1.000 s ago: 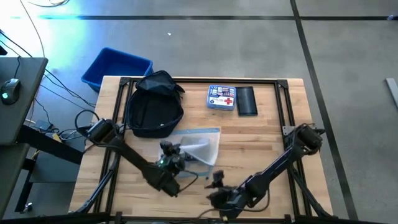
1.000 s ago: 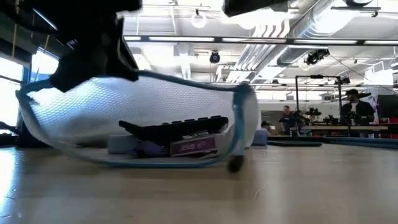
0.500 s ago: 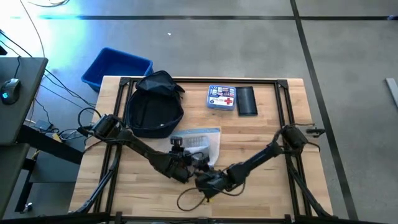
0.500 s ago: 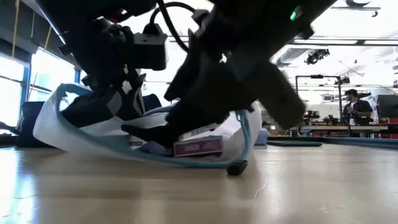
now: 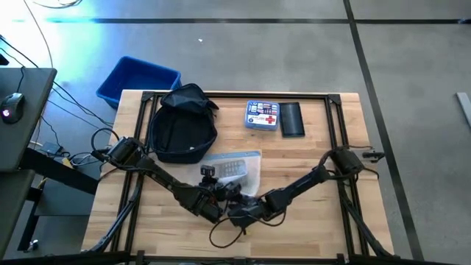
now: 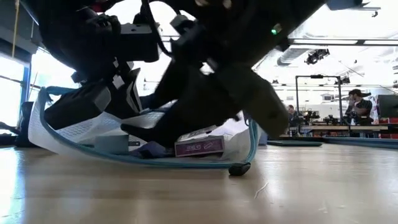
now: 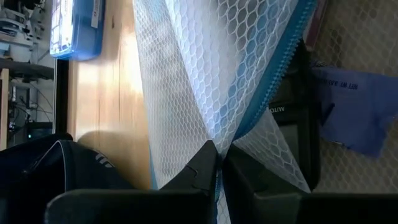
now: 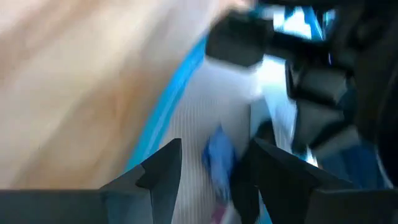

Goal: Unpack backpack
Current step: Remove the black calculator from the blue zipper bag

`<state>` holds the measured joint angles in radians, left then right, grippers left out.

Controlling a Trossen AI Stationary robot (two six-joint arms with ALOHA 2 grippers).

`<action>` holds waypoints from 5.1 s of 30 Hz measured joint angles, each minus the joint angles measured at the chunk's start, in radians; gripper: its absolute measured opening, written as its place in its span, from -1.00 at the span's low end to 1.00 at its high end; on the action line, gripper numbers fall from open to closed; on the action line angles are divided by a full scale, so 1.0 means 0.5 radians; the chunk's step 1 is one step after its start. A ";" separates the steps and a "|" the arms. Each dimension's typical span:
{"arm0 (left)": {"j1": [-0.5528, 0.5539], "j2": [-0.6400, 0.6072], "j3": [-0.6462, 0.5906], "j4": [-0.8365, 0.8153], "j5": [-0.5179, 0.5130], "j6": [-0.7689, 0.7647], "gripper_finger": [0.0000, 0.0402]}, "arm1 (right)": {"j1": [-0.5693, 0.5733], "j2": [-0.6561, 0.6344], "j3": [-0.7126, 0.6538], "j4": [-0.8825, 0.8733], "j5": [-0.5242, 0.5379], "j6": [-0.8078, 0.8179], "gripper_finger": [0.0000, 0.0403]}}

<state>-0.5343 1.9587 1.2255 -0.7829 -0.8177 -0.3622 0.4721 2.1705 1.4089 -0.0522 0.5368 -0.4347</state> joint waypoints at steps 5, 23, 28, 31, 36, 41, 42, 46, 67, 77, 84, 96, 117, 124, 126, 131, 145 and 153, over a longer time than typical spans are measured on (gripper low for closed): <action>-0.016 0.001 0.004 -0.006 -0.003 -0.005 -1.00 | -0.042 0.088 0.000 0.081 0.191 0.004 -0.17; -0.117 -0.011 0.058 -0.040 -0.112 0.000 -1.00 | -0.087 0.113 0.000 -0.350 0.990 -0.019 -0.17; -0.133 -0.011 0.059 -0.064 -0.193 0.000 -1.00 | -0.148 0.106 0.003 -0.411 0.851 0.103 -0.17; -0.161 -0.015 0.058 -0.073 -0.291 -0.002 -1.00 | -0.187 0.101 0.004 -0.395 0.701 0.087 -0.17; -0.244 -0.023 0.120 -0.170 -0.540 -0.006 -1.00 | -0.222 0.101 0.004 -0.318 0.599 0.105 -0.17; -0.367 -0.024 0.308 -0.289 -0.755 -0.049 -1.00 | -0.247 0.104 0.004 -0.268 0.572 0.130 -0.17; -0.388 -0.024 0.349 -0.331 -0.758 -0.050 -1.00 | -0.251 0.104 0.004 -0.270 0.575 0.136 -0.17; -0.399 -0.044 0.418 -0.574 -0.792 -0.300 -1.00 | -0.270 0.107 0.003 -0.275 0.676 0.159 -0.17; -0.115 -0.046 -0.056 -1.163 -0.545 -1.227 -1.00 | -0.497 0.108 0.002 -0.204 0.397 0.032 -0.57; -0.129 -0.044 -0.056 -1.161 -0.536 -1.232 -1.00 | -0.315 0.079 0.056 -0.382 0.511 0.035 -0.99; -0.130 -0.045 -0.056 -1.155 -0.534 -1.273 -1.00 | -0.199 0.057 0.165 -0.490 0.518 0.132 -0.99; -0.113 -0.044 -0.057 -1.163 -0.532 -1.296 -1.00 | -0.215 0.054 0.165 -0.593 0.521 0.147 -0.85; -0.127 -0.044 -0.057 -1.083 -0.537 -1.247 -1.00 | -0.425 0.080 0.161 -0.477 0.361 -0.024 -0.14; -0.123 -0.044 -0.057 -0.985 -0.546 -1.119 -1.00 | -0.497 0.112 0.161 -0.347 0.160 -0.081 -0.14; -0.123 -0.044 -0.057 -0.964 -0.548 -1.100 -1.00 | -0.504 0.152 0.161 -0.271 0.090 -0.140 -0.14; -0.123 -0.044 -0.057 -0.946 -0.555 -1.088 -1.00 | -0.512 0.263 0.176 -0.096 0.054 -0.177 -0.14; -0.124 -0.044 -0.057 -0.947 -0.550 -1.083 -1.00 | -0.552 0.304 0.170 -0.020 0.272 0.135 -0.90; -0.125 -0.044 -0.057 -0.960 -0.549 -1.076 -1.00 | -0.480 0.230 0.166 -0.145 0.372 0.022 -1.00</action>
<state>-0.5968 1.9366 1.1969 -1.2628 -1.0920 -0.9002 0.2321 2.2856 1.4918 -0.1248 0.7227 -0.4239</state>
